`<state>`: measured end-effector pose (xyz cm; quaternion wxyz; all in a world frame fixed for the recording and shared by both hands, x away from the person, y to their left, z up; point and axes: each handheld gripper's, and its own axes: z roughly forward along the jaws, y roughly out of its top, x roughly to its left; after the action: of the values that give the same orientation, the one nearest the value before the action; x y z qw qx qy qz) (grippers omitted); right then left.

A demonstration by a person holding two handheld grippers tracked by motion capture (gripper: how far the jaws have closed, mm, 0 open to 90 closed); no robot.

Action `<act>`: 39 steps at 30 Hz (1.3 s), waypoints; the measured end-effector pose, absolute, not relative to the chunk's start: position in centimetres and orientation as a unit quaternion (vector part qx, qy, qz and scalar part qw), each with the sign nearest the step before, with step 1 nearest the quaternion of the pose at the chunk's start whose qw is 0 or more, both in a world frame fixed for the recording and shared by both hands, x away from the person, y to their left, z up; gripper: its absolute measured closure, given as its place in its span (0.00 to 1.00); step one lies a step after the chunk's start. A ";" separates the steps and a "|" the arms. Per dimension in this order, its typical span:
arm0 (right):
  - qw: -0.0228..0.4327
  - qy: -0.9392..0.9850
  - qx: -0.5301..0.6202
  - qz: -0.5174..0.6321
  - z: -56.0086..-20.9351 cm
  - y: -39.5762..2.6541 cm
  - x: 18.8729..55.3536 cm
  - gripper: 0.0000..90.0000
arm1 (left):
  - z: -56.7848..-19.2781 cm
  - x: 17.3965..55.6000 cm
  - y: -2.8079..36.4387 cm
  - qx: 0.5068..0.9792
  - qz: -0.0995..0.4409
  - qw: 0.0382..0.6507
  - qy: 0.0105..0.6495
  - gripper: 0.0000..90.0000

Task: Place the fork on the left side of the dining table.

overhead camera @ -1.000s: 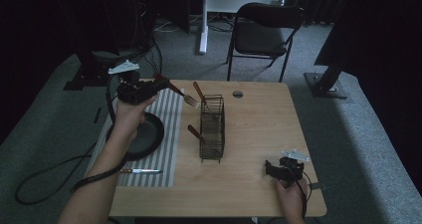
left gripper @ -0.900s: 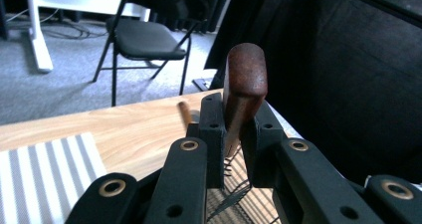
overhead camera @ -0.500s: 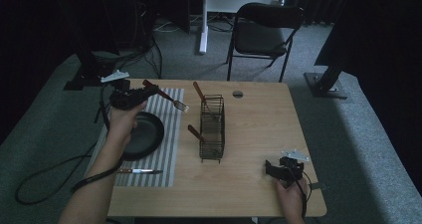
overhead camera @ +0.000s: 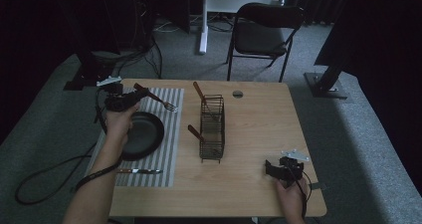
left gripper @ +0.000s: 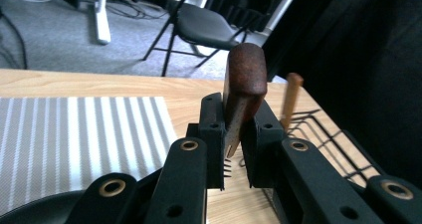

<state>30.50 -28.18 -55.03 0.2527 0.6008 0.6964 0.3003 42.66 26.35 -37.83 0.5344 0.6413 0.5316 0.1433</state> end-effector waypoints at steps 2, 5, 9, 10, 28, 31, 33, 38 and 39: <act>0.253 0.696 0.601 0.300 -55.0 -28.2 30.5 0.14 | -38.3 42.8 26.8 0.636 0.142 0.534 0.538 0.89; 0.253 0.696 0.601 0.300 -55.0 -28.2 30.5 0.14 | -39.0 43.0 27.4 0.625 0.150 0.534 0.550 0.89; 0.253 0.696 0.601 0.300 -55.0 -28.2 30.5 0.14 | -40.1 43.2 28.3 0.603 0.154 0.534 0.572 0.89; 0.253 0.696 0.601 0.300 -55.0 -28.2 30.5 0.14 | -40.4 43.3 28.5 0.600 0.158 0.531 0.576 0.89; 0.254 0.695 0.602 0.299 -55.0 -28.1 30.5 0.14 | -44.1 46.2 30.0 0.572 0.162 0.521 0.613 0.89; 0.254 0.695 0.602 0.300 -55.0 -28.1 30.5 0.14 | -44.4 46.5 30.2 0.561 0.161 0.528 0.616 0.89; 0.254 0.695 0.602 0.300 -55.0 -28.1 30.5 0.14 | -44.6 46.7 30.4 0.556 0.165 0.527 0.621 0.89; 0.254 0.695 0.602 0.300 -55.0 -28.1 30.5 0.14 | -45.5 47.5 30.9 0.540 0.141 0.537 0.632 0.89; 0.254 0.695 0.602 0.300 -55.0 -28.1 30.5 0.14 | -45.7 47.7 30.9 0.539 0.137 0.539 0.633 0.89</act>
<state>30.51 -28.13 -55.04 0.2540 0.6022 0.6950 0.2996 47.66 30.89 -45.66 0.5387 0.5390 0.6328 0.1375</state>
